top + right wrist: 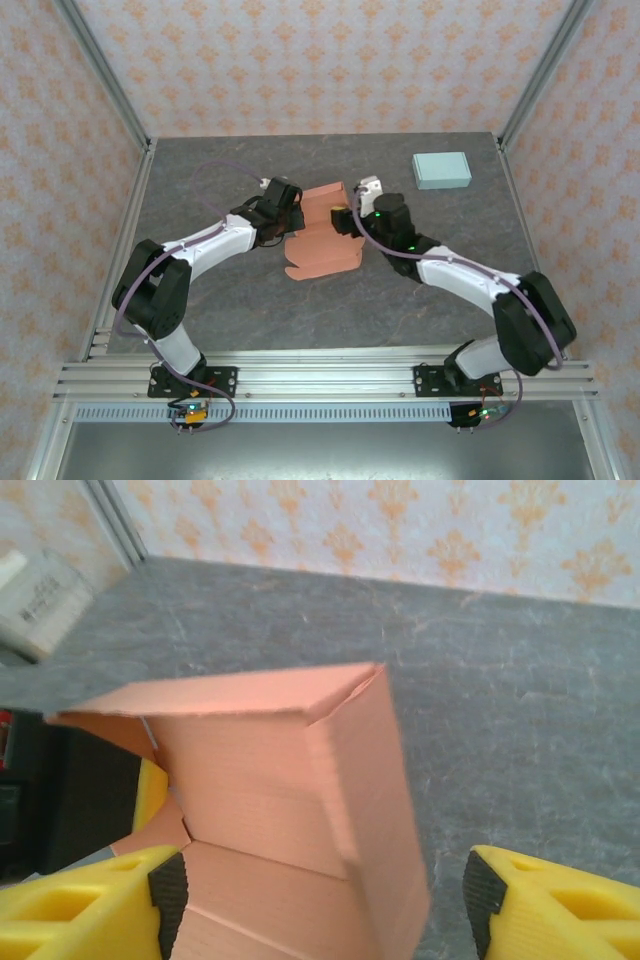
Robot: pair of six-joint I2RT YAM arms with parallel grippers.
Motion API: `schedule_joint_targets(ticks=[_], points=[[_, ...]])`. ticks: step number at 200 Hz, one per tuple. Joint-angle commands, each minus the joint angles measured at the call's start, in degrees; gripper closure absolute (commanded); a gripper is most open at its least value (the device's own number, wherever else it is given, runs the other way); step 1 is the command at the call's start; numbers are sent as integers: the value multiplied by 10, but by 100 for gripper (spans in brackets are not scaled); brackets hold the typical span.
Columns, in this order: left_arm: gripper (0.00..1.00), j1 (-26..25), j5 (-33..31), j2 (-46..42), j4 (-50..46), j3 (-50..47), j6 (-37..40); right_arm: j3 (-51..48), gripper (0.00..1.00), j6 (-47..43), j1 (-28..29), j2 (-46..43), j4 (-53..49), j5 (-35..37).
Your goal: Fold the paper box
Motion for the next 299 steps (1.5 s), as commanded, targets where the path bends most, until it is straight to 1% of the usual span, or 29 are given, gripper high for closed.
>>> schedule_joint_targets(ticks=[1, 21, 29, 43, 56, 64, 72, 85, 114, 134, 151, 189, 218, 244, 256, 266, 283, 299], points=[[100, -5, -6, -10, -1, 21, 7, -19, 24, -46, -59, -31, 16, -169], [100, -5, 10, -18, 14, 14, 26, 4, 22, -87, -114, -30, -29, -246], [100, -5, 17, -22, 19, 12, 56, 22, 20, -119, -132, -23, -64, -288], [100, -4, 19, -32, 23, 8, 85, 77, 19, -224, -139, -7, -196, -335], [100, -5, 15, -43, 29, 3, 117, 129, 18, -325, -138, 7, -355, -388], [100, -4, 12, -50, 35, 0, 133, 148, 18, -368, -139, 13, -418, -392], [100, -4, 12, -56, 41, -3, 147, 155, 18, -390, -138, 16, -446, -382], [100, -5, 20, -65, 61, -12, 168, 148, 17, -393, -139, 16, -436, -367], [100, -4, 55, -72, 92, -20, 202, 162, 19, -386, -139, 31, -421, -415], [100, -5, 79, -77, 106, -23, 218, 182, 21, -380, -138, 48, -423, -424], [100, -6, 91, -81, 119, -29, 228, 194, 22, -382, -139, 57, -423, -416], [100, -6, 92, -83, 118, -32, 247, 209, 25, -392, -139, 62, -430, -392], [100, -6, 85, -82, 111, -31, 257, 215, 24, -442, -139, 52, -478, -361], [100, -6, 91, -82, 110, -28, 260, 204, 24, -445, -139, 44, -475, -358], [100, -6, 93, -82, 111, -27, 260, 202, 26, -437, -139, 46, -468, -364], [100, -7, 98, -82, 111, -26, 261, 200, 31, -426, -139, 48, -456, -369], [100, -6, 102, -79, 112, -24, 259, 184, 36, -369, -135, 48, -387, -348], [100, -6, 105, -76, 110, -22, 256, 178, 42, -359, -128, 48, -362, -343]])
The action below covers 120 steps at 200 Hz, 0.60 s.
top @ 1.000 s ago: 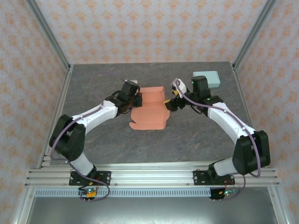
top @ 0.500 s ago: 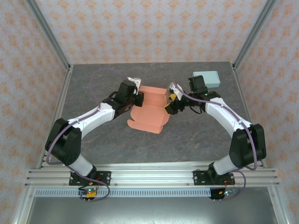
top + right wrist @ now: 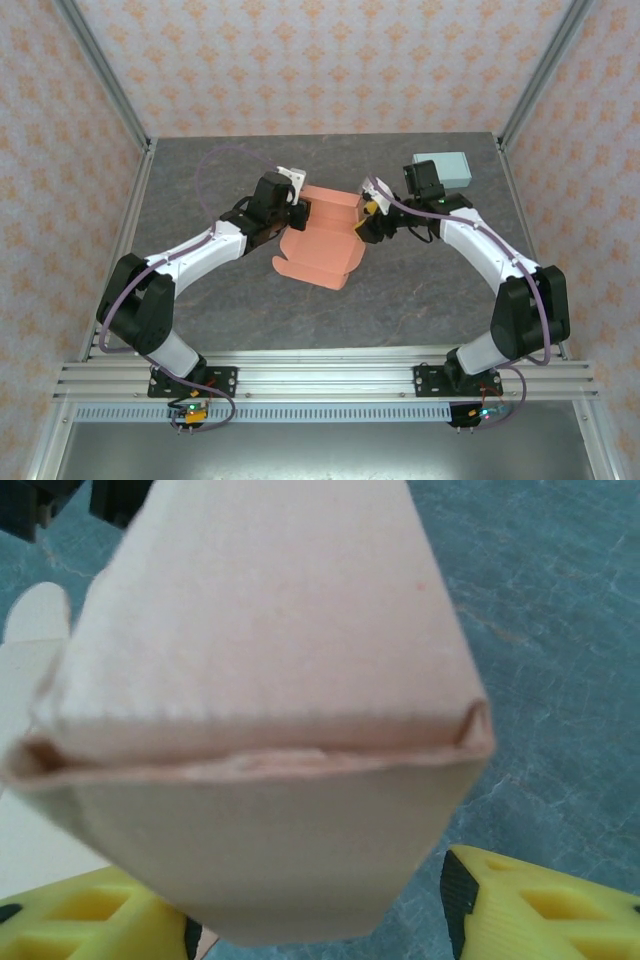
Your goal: Fold the paper box
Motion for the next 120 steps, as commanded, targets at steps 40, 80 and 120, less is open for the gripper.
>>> schedule_joint_targets(ticks=[40, 80, 120], points=[[100, -3, 17, -5, 4, 16, -1, -10, 60, 57, 29, 5, 91, 50], [100, -4, 21, 0, 6, 17, -1, -20, 58, 84, 34, -1, 106, 42], [100, -3, 23, 0, -3, 19, 14, 40, 23, -29, 11, 6, -93, -84]])
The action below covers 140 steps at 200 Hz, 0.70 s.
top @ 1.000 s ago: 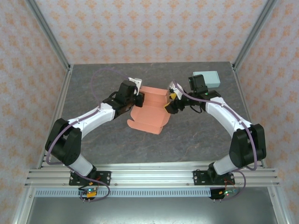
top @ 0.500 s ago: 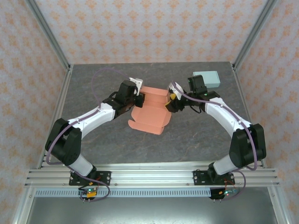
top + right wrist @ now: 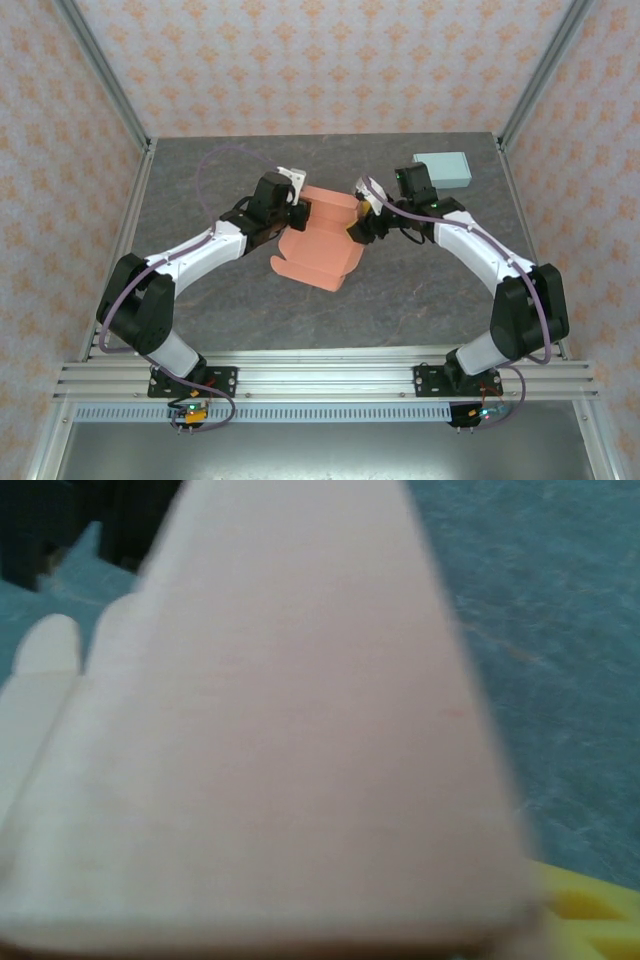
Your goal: Fold the paper box
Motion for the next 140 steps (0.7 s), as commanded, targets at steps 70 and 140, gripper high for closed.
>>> schedule_joint_targets(ticks=[70, 140], points=[[100, -3, 48, 3, 14, 8, 10, 42, 23, -138, -55, 6, -168, -102], [100, -4, 58, 13, 23, 9, -15, 37, 59, -98, -38, 37, -74, -92]])
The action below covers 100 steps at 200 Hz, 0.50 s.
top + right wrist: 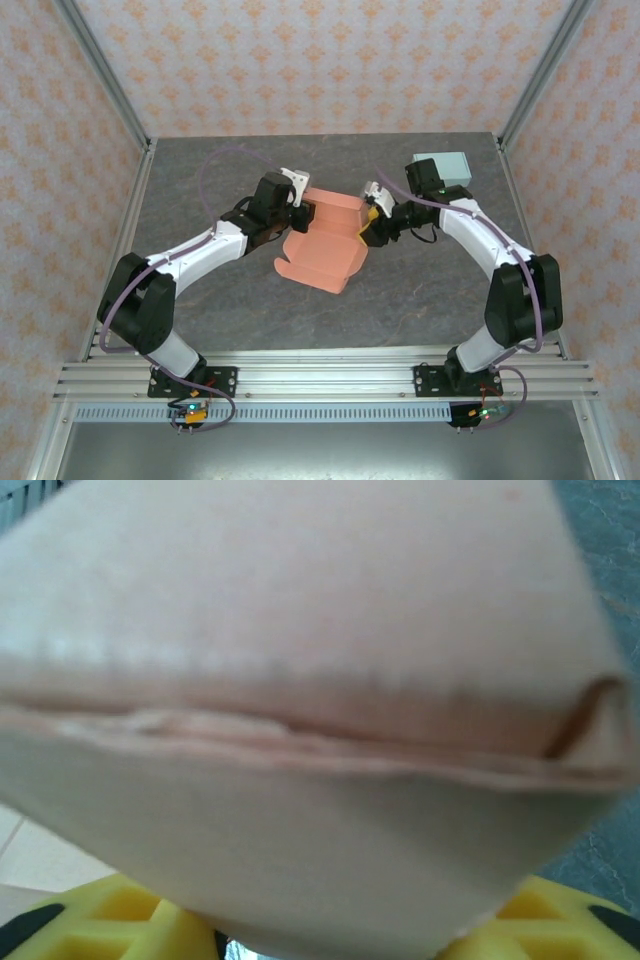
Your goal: Fold the paper box
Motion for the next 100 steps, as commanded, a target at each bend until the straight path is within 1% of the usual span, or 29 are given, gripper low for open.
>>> schedule_joint_targets(ticks=[1, 10, 17, 28, 39, 47, 57, 75, 79, 86, 93, 100], points=[[100, -3, 14, 9, 21, 9, -11, -9, 59, 12, 9, -5, 63, -4], [100, -3, 14, 10, 21, 9, -13, -14, 65, 23, 12, -9, 82, 4], [100, -3, 14, 10, 20, 10, -14, -20, 67, 38, 16, -10, 100, 17], [100, -3, 13, 12, 19, 11, -15, -28, 67, 65, 24, -13, 128, 42], [100, -3, 11, 15, 15, 14, -17, -32, 64, 134, 35, -8, 165, 82], [100, -3, 11, 16, 12, 16, -17, -28, 64, 169, 38, -1, 172, 91], [100, -3, 7, 19, 8, 18, -18, -27, 64, 196, 44, 5, 180, 104], [100, -3, 4, 20, 2, 17, -18, -49, 63, 214, 50, -4, 213, 122], [100, -3, 4, 20, 3, 16, -18, -54, 63, 216, 50, -8, 219, 123], [100, -3, 4, 19, 3, 14, -18, -59, 58, 211, 49, -14, 220, 116], [100, -3, 3, 18, 2, 12, -18, -60, 50, 197, 49, -22, 210, 106], [100, -3, 0, 17, 2, 11, -17, -60, 43, 181, 48, -29, 196, 93]])
